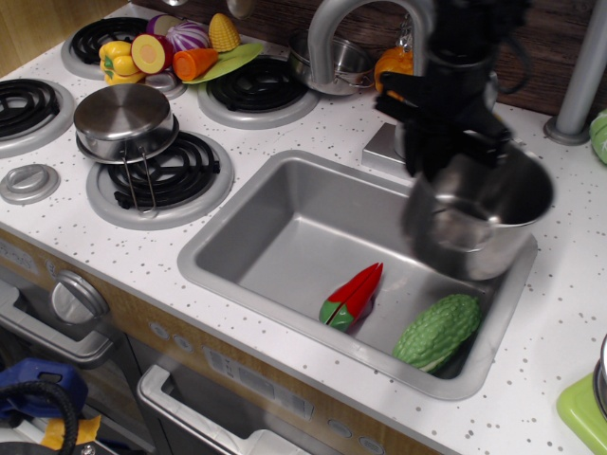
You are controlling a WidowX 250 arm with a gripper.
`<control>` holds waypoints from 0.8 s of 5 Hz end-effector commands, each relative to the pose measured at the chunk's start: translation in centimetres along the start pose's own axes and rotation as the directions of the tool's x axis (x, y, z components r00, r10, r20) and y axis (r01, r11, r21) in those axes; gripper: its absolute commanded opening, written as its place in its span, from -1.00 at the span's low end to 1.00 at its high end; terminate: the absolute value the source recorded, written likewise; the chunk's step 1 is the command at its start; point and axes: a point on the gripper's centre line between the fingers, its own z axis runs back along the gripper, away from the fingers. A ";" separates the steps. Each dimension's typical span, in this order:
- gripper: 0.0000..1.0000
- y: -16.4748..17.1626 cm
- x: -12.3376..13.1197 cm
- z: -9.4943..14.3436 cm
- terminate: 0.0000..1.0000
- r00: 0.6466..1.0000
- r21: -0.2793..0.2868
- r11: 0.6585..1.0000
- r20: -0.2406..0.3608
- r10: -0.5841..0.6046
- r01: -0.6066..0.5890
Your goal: Put pot in sink
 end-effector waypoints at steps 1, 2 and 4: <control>-1.00 3.7 -1.9 -0.4 -1.00 0.994 0.092 0.993 0.068 -0.080 0.074; -1.00 4.5 -2.1 -1.7 -1.00 0.987 0.127 0.987 0.113 -0.115 0.100; 1.00 3.6 -1.2 -2.4 -1.00 0.968 0.146 0.984 0.213 -0.133 0.103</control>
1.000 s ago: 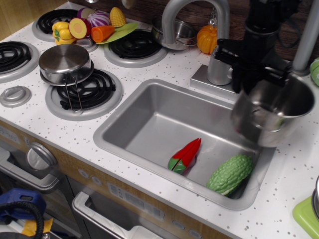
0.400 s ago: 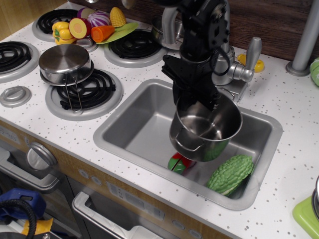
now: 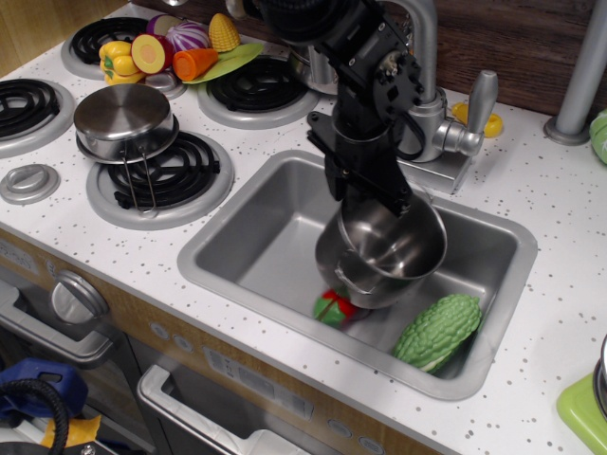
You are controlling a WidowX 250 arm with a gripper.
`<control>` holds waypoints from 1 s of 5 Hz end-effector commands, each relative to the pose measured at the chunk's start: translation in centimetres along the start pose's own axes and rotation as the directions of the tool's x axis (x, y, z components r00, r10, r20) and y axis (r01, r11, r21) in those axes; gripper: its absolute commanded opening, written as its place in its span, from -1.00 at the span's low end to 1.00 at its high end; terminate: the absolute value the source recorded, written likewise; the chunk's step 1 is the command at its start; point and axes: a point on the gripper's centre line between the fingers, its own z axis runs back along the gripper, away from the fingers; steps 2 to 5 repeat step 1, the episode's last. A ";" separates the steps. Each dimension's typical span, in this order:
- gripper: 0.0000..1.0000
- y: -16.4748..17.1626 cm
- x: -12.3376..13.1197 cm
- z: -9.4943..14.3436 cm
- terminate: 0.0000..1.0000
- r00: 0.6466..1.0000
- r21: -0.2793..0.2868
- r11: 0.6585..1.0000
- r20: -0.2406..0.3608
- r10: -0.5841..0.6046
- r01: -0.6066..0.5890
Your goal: Put pot in sink
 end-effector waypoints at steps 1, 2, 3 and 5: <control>1.00 0.4 0.9 1.2 1.00 0.999 0.012 1.000 0.046 0.002 -0.002; 1.00 0.4 0.9 1.2 1.00 0.999 0.012 1.000 0.046 0.002 -0.002; 1.00 0.4 0.9 1.2 1.00 0.999 0.012 1.000 0.046 0.002 -0.002; 1.00 0.4 0.9 1.2 1.00 0.999 0.012 1.000 0.046 0.002 -0.002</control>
